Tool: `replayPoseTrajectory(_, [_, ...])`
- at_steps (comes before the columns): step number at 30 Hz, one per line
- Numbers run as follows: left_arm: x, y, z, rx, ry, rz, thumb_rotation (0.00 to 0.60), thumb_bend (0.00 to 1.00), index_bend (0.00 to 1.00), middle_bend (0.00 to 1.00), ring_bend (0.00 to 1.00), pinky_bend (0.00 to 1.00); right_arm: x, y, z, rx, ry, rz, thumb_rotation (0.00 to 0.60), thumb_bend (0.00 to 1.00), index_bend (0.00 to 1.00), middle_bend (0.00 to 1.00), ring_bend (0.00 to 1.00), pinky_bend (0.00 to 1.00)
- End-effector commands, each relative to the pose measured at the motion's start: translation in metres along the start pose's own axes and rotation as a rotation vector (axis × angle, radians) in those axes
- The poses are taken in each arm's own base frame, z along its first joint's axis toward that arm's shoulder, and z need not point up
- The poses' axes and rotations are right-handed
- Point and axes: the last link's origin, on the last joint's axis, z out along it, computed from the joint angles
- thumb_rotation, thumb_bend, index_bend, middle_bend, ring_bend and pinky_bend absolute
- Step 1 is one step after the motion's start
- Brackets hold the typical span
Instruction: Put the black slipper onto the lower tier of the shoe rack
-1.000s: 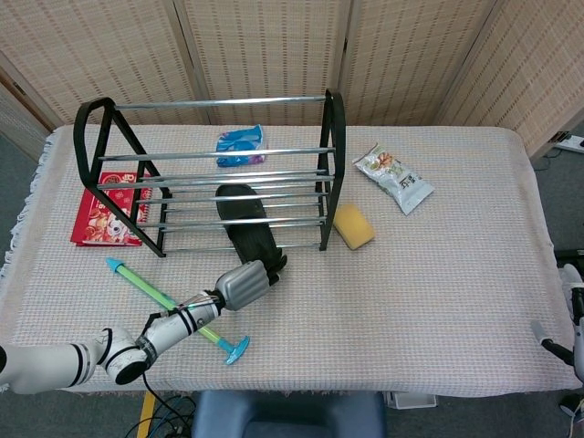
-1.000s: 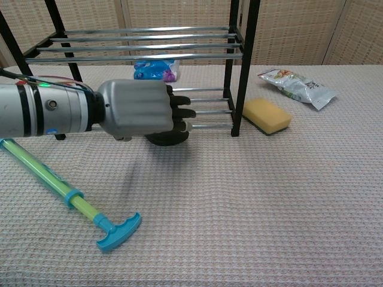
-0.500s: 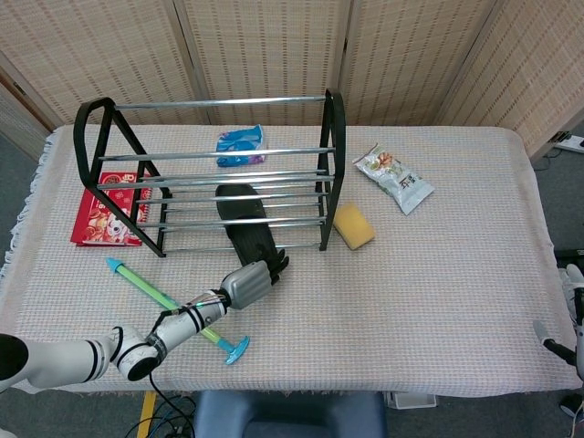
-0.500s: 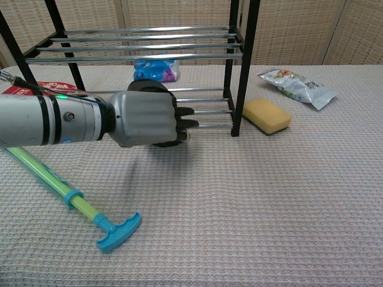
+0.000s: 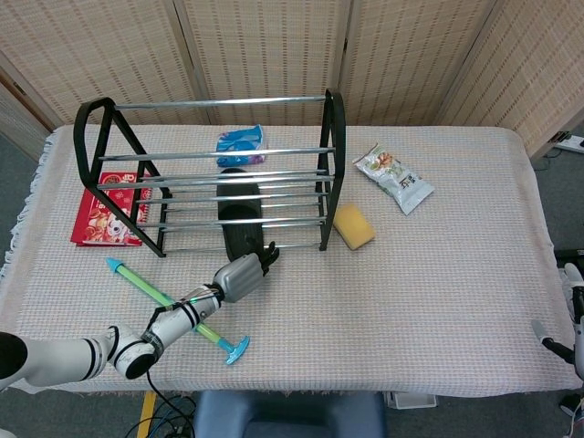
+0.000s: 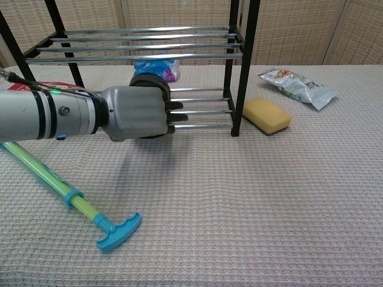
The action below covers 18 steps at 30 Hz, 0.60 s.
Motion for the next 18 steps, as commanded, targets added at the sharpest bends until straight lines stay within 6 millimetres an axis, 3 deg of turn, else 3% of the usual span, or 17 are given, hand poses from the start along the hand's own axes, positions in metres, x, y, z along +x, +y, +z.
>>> replayPoseTrajectory(1, [0.000, 0.000, -0.003, 0.004, -0.007, 0.003, 0.600, 0.23, 0.29, 0.07, 0.08, 0.34, 0.000, 0.000, 0.000, 0.001, 0.000, -0.001, 0.600, 0.21, 0.00, 0.17, 0.01, 0.13])
replayPoseTrajectory(10, [0.010, -0.002, -0.020, 0.037, 0.020, -0.098, 0.600, 0.23, 0.28, 0.07, 0.08, 0.34, 0.001, -0.002, -0.001, 0.006, 0.002, 0.001, 0.600, 0.21, 0.00, 0.17, 0.01, 0.13])
replayPoseTrajectory(18, [0.008, -0.006, -0.068, 0.144, 0.043, -0.342, 0.600, 0.23, 0.24, 0.07, 0.08, 0.34, 0.005, -0.002, 0.001, 0.006, 0.007, -0.005, 0.600, 0.21, 0.00, 0.17, 0.01, 0.13])
